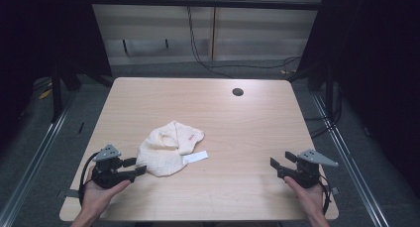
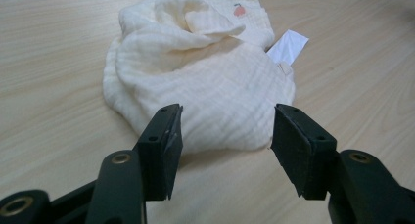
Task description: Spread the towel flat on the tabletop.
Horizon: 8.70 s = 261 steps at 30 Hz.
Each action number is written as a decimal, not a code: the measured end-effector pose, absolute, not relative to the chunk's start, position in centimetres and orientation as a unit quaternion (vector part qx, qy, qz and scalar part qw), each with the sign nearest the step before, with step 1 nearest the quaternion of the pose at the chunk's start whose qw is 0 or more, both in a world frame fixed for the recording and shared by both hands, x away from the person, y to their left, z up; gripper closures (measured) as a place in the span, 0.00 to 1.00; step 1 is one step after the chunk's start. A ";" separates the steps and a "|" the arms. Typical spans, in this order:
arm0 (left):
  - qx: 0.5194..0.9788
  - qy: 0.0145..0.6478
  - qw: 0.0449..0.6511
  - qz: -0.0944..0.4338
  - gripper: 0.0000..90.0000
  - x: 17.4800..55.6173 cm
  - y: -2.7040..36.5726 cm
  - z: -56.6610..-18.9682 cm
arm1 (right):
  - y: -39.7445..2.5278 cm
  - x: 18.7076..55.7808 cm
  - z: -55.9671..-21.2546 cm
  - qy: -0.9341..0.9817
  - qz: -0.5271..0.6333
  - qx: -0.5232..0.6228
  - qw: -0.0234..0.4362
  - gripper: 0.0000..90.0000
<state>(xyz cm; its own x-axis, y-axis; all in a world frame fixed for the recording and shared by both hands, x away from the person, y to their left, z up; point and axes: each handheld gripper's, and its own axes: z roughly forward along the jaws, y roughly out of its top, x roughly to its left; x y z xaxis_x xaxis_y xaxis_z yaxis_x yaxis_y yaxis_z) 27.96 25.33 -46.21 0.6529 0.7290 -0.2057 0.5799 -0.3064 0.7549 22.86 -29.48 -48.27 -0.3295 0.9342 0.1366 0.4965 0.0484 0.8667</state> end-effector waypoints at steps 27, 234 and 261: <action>0.844 0.378 0.373 0.077 0.53 34.1 22.5 -49.4 | -28.1 22.9 -48.5 0.730 0.429 0.493 0.198 0.26; 0.747 0.299 0.590 0.061 0.98 32.9 21.8 -40.1 | -26.1 29.6 -37.3 0.727 0.538 0.401 0.148 0.99; 0.749 0.258 0.604 0.092 0.98 32.0 21.7 -35.5 | -26.3 28.9 -32.1 0.727 0.556 0.363 0.177 0.99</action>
